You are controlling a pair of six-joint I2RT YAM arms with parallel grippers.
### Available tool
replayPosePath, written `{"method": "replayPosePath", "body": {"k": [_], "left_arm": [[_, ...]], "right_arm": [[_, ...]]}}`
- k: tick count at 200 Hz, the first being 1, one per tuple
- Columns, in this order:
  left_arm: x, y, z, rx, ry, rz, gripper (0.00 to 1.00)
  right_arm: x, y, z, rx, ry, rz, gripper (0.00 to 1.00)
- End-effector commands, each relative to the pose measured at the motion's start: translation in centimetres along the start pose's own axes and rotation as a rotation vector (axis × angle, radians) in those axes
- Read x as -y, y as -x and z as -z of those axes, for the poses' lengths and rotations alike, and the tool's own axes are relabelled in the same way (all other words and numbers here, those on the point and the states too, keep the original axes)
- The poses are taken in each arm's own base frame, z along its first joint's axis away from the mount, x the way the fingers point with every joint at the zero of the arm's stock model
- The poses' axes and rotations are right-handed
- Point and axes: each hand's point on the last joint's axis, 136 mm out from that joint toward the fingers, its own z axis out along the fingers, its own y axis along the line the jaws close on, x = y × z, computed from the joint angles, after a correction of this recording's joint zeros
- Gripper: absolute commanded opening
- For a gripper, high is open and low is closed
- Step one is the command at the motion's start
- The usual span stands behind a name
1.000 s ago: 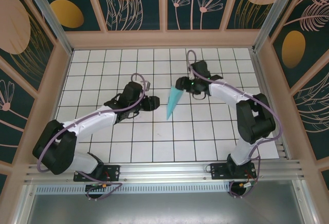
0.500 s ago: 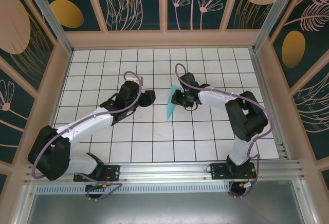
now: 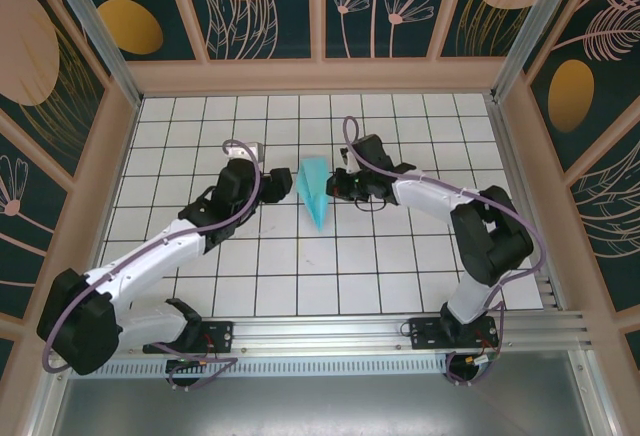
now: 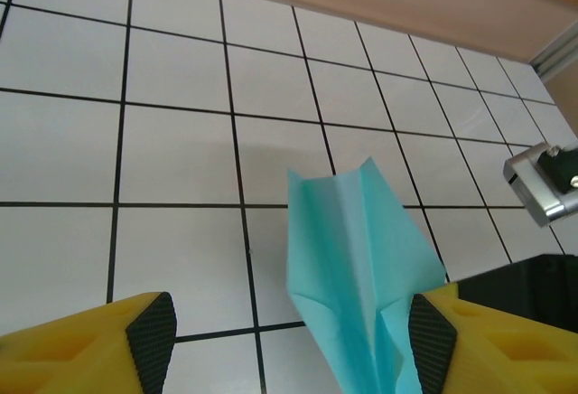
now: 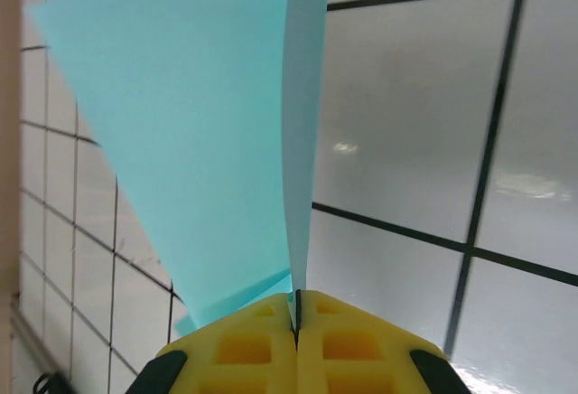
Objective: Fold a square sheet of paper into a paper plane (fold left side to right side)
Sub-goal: Turn over the paper plane at the center of the table, then pick up the paper plane at the center of the table.
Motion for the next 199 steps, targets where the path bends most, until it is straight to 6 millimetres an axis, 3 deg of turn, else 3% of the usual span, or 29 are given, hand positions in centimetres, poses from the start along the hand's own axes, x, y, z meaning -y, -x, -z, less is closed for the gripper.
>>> {"method": "replayPosePath", "body": {"k": [1, 22, 44, 83, 115, 141, 163, 199], "left_arm": [[-0.9, 0.6, 0.5, 0.040, 0.034, -0.011, 0.73], [-1.0, 0.9, 0.9, 0.056, 0.039, -0.012, 0.76], [-1.2, 1.1, 1.1, 0.068, 0.047, -0.010, 0.77], [-1.4, 1.5, 1.4, 0.079, 0.065, -0.024, 0.78], [-1.8, 1.9, 1.8, 0.101, 0.080, -0.032, 0.83], [-2.2, 2.0, 2.1, 0.116, 0.094, -0.022, 0.90], [-2.5, 1.9, 2.3, 0.123, 0.103, -0.010, 0.95], [-2.9, 1.8, 2.5, 0.126, 0.117, -0.018, 0.99]], "right_arm": [[1.4, -2.0, -1.6, -0.083, 0.047, 0.007, 0.00], [3.3, -2.1, -2.0, -0.095, 0.010, 0.002, 0.05], [6.0, -0.9, -1.1, -0.069, -0.074, 0.009, 0.21], [8.7, 1.6, 2.8, -0.021, -0.359, 0.086, 0.33], [5.4, 1.9, 5.1, 0.008, -0.406, 0.164, 0.42], [2.0, -0.8, 3.7, -0.032, -0.382, 0.202, 0.48], [1.3, -2.7, 2.1, -0.081, -0.405, 0.225, 0.53], [1.8, -3.9, 0.2, -0.146, -0.474, 0.273, 0.57]]}}
